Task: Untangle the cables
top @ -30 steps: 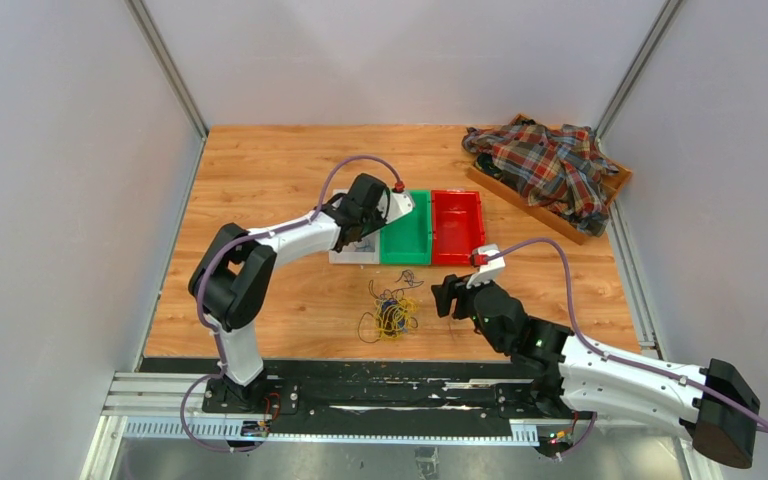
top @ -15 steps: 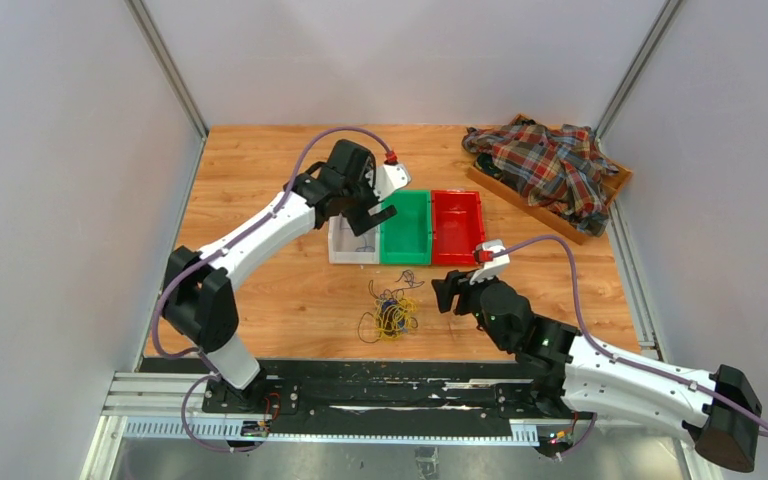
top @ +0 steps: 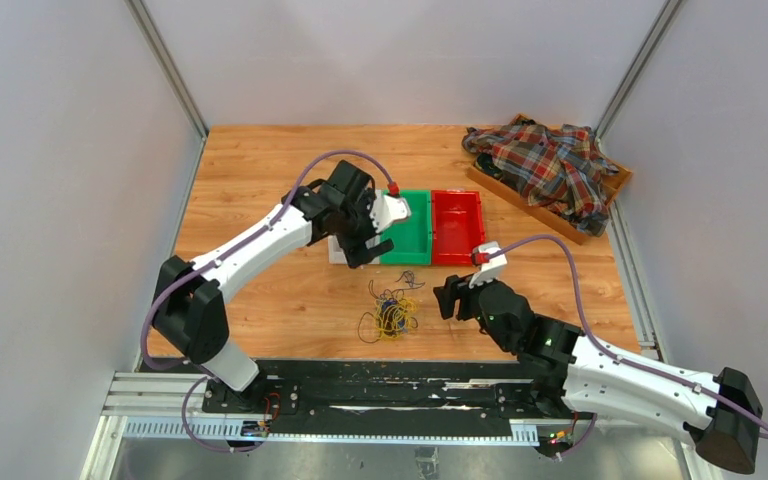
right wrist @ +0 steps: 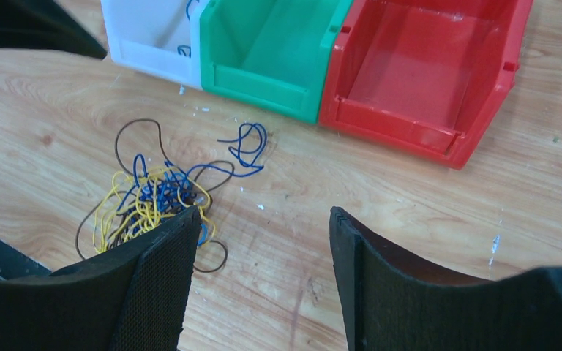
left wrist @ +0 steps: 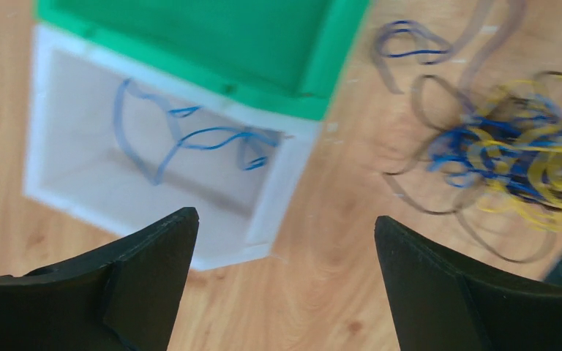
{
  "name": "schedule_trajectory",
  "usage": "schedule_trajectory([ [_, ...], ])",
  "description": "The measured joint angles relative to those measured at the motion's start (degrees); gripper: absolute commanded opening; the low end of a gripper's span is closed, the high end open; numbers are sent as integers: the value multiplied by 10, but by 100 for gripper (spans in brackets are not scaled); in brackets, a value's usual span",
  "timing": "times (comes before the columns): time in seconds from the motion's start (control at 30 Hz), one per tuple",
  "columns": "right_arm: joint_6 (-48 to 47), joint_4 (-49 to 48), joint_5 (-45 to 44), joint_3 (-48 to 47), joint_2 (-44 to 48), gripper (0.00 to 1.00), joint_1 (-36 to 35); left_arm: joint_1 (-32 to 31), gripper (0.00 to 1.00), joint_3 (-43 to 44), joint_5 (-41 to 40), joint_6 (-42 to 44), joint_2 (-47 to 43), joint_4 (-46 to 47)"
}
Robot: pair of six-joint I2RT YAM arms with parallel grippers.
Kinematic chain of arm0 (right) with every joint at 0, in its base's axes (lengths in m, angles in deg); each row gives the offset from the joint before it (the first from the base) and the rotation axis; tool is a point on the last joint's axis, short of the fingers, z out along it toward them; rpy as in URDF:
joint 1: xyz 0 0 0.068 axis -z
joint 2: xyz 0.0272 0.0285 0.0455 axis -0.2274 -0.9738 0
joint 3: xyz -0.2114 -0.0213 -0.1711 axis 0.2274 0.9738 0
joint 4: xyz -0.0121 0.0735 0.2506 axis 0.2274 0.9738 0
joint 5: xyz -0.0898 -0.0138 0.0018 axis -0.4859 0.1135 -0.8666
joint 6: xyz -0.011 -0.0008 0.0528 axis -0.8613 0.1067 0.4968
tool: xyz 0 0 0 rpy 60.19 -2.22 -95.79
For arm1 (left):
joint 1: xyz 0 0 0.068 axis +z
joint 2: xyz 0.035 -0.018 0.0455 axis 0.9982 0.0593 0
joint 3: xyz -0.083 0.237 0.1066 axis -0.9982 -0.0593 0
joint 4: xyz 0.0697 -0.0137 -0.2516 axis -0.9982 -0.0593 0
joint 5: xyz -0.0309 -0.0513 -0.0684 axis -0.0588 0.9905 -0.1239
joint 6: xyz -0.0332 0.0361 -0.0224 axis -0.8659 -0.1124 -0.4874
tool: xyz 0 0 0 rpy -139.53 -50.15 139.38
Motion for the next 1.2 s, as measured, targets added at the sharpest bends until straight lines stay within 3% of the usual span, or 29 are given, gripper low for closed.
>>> schedule_trajectory([
  [0.17,6,33,27,0,0,65,0,-56,96,-35,84,-14,-42,-38],
  [0.33,20,65,53,0,5,63,0,-95,89,-47,148,-28,-50,-49],
  [0.67,39,171,109,-40,58,62,1,-97,77,-66,172,-35,6,-42],
  [0.83,42,191,125,-45,60,61,1,-97,61,-67,185,-52,9,-21],
  [1.0,42,199,127,-45,52,60,1,-97,53,-67,192,-62,28,-13],
  [1.2,32,201,123,-50,60,57,1,-97,16,-78,189,-74,38,-8],
])
